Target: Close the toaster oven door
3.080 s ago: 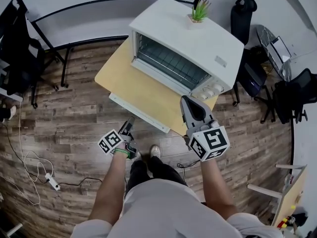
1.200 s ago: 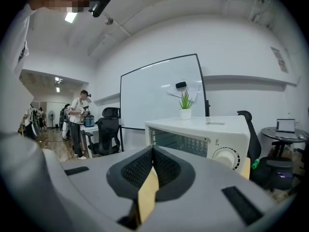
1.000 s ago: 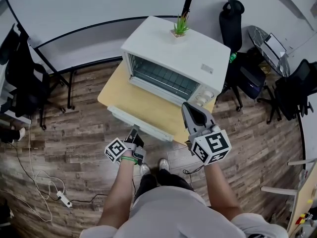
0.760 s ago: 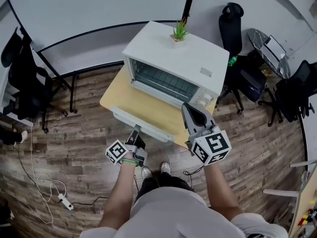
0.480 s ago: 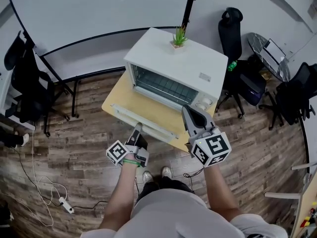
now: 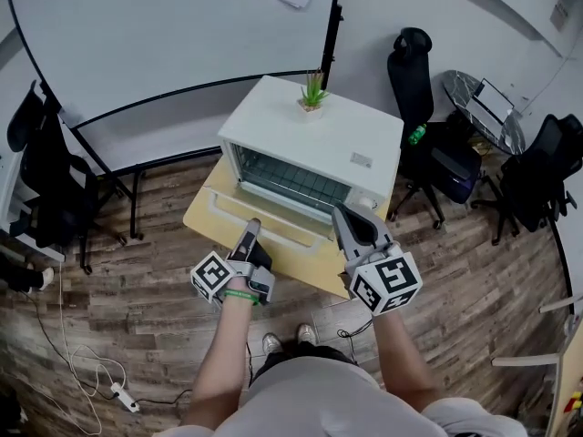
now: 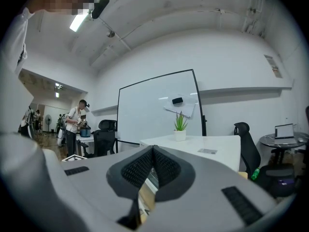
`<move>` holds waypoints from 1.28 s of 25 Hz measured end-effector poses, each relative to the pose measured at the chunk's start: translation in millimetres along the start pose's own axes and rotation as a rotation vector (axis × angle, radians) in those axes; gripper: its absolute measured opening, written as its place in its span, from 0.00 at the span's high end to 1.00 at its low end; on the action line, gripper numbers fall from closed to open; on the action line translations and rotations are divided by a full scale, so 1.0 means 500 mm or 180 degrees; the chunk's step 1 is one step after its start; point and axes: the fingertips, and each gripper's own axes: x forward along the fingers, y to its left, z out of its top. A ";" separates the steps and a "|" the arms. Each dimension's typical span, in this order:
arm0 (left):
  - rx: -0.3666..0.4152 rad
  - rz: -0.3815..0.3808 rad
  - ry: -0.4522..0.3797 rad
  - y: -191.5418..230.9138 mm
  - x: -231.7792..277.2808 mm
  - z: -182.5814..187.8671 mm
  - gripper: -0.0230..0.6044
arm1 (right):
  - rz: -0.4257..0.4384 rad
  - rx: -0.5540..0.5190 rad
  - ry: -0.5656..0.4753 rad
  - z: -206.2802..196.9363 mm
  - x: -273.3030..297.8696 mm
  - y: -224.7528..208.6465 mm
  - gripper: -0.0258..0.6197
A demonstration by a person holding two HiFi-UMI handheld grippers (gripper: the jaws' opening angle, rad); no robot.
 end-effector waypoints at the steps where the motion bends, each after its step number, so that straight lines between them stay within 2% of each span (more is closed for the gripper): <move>1: -0.0005 -0.0029 -0.0001 -0.008 0.009 0.001 0.77 | -0.0011 -0.0004 -0.0010 0.003 -0.002 -0.004 0.96; 21: 0.0011 -0.0030 -0.0155 -0.083 0.178 0.025 0.77 | -0.0263 -0.0055 -0.0103 0.040 -0.029 -0.089 0.96; 32: -0.0005 -0.0059 -0.0191 -0.094 0.218 0.027 0.77 | -0.0442 -0.0038 -0.0131 0.043 -0.057 -0.136 0.96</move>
